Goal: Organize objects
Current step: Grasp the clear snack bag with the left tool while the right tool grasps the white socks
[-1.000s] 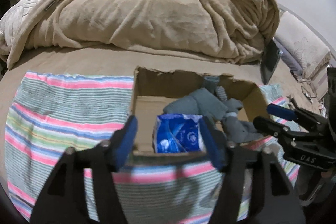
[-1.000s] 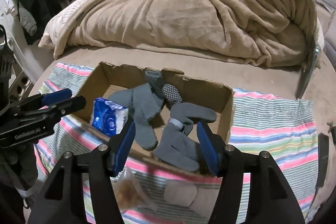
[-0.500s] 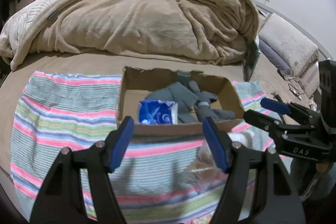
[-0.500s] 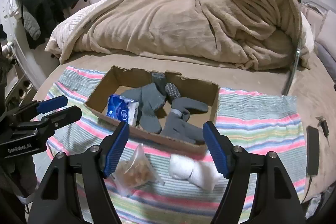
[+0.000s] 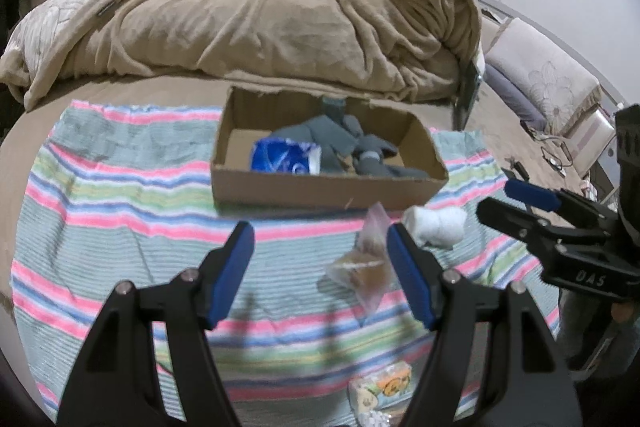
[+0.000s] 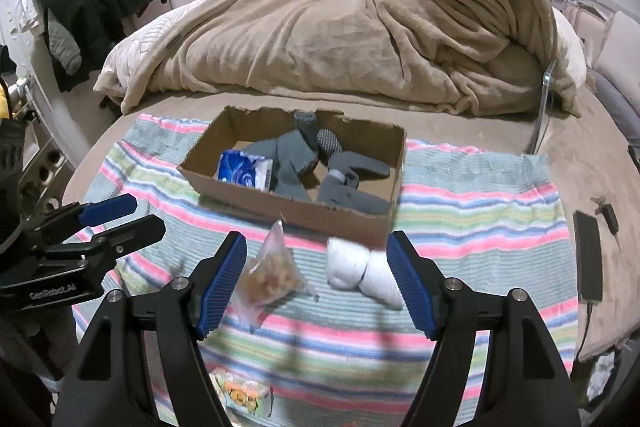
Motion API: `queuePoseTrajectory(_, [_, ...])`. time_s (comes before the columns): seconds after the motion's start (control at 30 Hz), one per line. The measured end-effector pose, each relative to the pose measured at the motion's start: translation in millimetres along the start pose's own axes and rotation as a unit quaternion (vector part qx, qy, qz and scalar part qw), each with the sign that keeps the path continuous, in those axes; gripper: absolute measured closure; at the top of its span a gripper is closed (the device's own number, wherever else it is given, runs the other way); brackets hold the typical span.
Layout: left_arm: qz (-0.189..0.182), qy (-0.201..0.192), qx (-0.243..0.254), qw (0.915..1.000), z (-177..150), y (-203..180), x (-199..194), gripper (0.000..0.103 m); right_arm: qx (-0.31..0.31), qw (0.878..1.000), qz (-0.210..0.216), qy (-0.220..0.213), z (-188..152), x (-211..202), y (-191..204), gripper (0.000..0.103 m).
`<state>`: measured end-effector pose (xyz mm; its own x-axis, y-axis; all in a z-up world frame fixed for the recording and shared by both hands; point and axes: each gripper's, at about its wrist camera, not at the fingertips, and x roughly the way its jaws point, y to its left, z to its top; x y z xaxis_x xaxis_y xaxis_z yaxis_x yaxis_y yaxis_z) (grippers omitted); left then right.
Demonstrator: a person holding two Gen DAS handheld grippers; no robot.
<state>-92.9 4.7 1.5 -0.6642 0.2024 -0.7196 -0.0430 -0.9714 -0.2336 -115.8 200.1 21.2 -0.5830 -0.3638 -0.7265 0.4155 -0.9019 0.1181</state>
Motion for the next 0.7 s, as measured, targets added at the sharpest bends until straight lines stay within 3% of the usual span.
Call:
queuePoseTrajectory(0.6, [0.001,0.062,0.017,0.9979,-34.0,-19.3,46.7,0.033,0.035,0.998,-0.007,0.048,-42.9,28.1,-30.7,0.027])
queuePoseTrajectory(0.7, [0.002,0.073,0.023,0.9970,-37.5,-23.4,60.5,0.025,0.043,0.998,-0.007,0.054,-42.9,35.6,-37.6,0.027])
